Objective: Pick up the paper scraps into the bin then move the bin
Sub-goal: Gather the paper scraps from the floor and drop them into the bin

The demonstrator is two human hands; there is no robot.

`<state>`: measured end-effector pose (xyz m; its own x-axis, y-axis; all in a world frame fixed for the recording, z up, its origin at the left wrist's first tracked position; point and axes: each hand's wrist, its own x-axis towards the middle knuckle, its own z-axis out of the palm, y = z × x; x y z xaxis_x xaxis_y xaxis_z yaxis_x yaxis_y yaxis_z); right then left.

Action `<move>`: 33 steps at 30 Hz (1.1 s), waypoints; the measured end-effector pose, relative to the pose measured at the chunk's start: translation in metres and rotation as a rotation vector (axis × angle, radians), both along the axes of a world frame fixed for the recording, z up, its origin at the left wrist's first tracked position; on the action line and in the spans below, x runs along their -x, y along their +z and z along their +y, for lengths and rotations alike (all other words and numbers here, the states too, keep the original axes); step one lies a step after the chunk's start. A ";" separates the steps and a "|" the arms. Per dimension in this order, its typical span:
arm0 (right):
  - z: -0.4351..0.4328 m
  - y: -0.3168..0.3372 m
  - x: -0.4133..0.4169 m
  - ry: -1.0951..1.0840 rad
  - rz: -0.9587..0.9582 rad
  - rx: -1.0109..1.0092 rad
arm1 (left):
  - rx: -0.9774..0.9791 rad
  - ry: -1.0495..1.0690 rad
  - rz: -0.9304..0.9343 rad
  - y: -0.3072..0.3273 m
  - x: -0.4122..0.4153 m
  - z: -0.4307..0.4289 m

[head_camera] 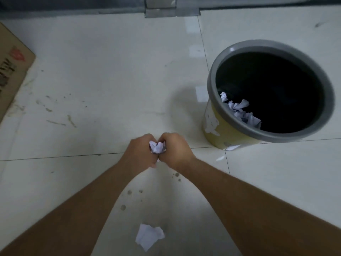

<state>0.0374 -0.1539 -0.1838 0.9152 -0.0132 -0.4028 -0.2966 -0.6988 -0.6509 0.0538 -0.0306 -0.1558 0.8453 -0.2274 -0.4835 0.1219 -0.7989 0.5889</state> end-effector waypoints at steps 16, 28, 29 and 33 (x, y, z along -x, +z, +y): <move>-0.154 0.233 -0.010 -0.212 -0.477 0.125 | 0.306 -0.158 -0.430 0.201 -0.045 -0.144; -0.213 0.203 0.020 -0.302 -0.391 0.291 | 0.230 -0.424 -0.265 0.182 -0.022 -0.197; -0.214 0.201 0.020 -0.292 -0.358 0.314 | 0.226 -0.439 -0.243 0.180 -0.022 -0.193; -0.207 0.197 0.022 -0.316 -0.242 0.395 | 0.252 -0.389 -0.263 0.174 -0.025 -0.164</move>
<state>0.0159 -0.3609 0.0128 0.9081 -0.4088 -0.0905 -0.4054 -0.8047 -0.4336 0.0788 -0.1944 0.0181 0.7606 -0.6300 -0.1567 -0.3327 -0.5855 0.7392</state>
